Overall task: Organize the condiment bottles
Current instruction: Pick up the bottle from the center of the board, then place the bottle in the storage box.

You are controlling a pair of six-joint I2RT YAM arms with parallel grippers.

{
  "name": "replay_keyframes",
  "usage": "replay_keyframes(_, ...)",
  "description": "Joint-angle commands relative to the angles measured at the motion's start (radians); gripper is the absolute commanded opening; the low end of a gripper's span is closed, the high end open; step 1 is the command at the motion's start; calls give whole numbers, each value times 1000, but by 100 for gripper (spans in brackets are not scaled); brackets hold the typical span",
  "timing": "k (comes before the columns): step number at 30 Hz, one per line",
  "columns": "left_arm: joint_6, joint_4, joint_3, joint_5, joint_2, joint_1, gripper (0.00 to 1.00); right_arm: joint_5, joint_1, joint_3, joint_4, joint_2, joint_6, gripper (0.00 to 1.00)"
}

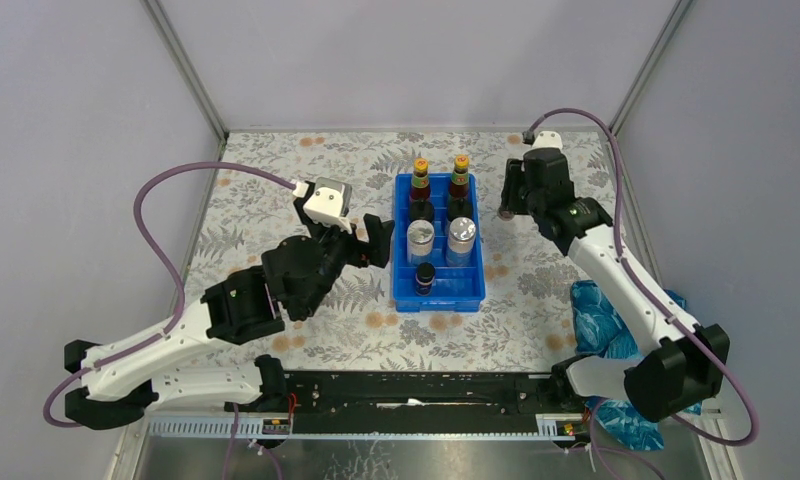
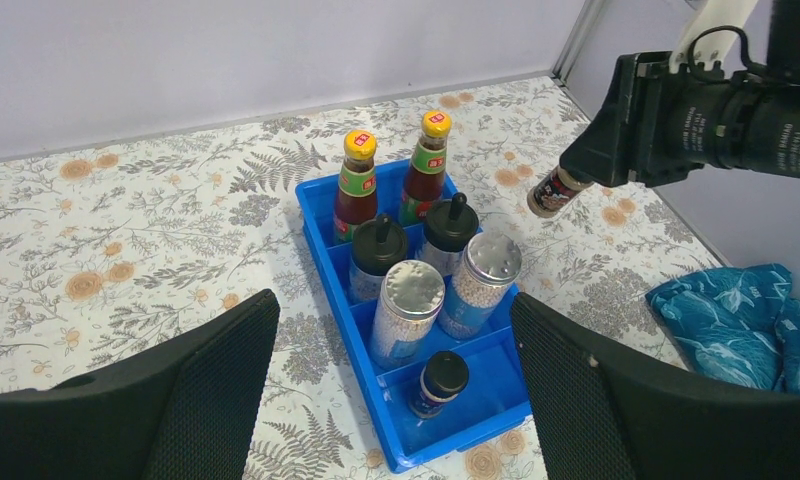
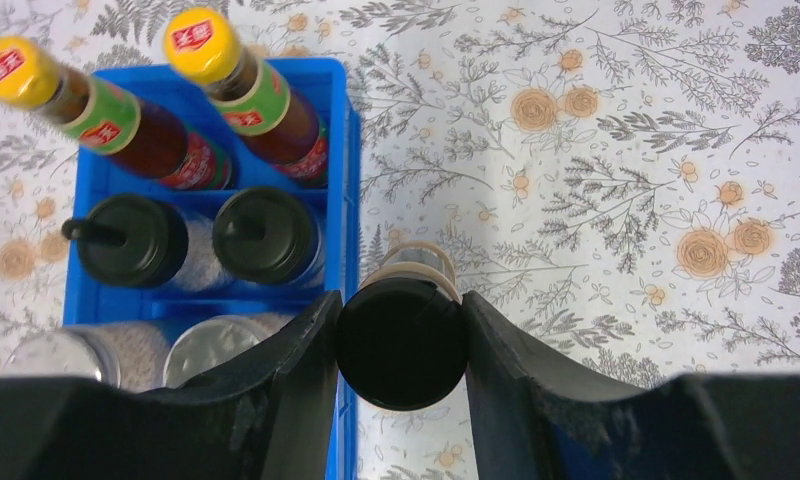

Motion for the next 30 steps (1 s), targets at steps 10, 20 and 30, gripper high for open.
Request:
replay_keyframes(10,-12,-1,37,-29,40,-7,90,133,211,-41,-205,-207,-6,0)
replay_keyframes(20,-12,7,55,-27,72,-7,90,150,361,-110,-318,-329,56,0)
replay_keyframes(30,-10,9,60,-35,88,-7,90,137,480,-148,-301,-327,90,0)
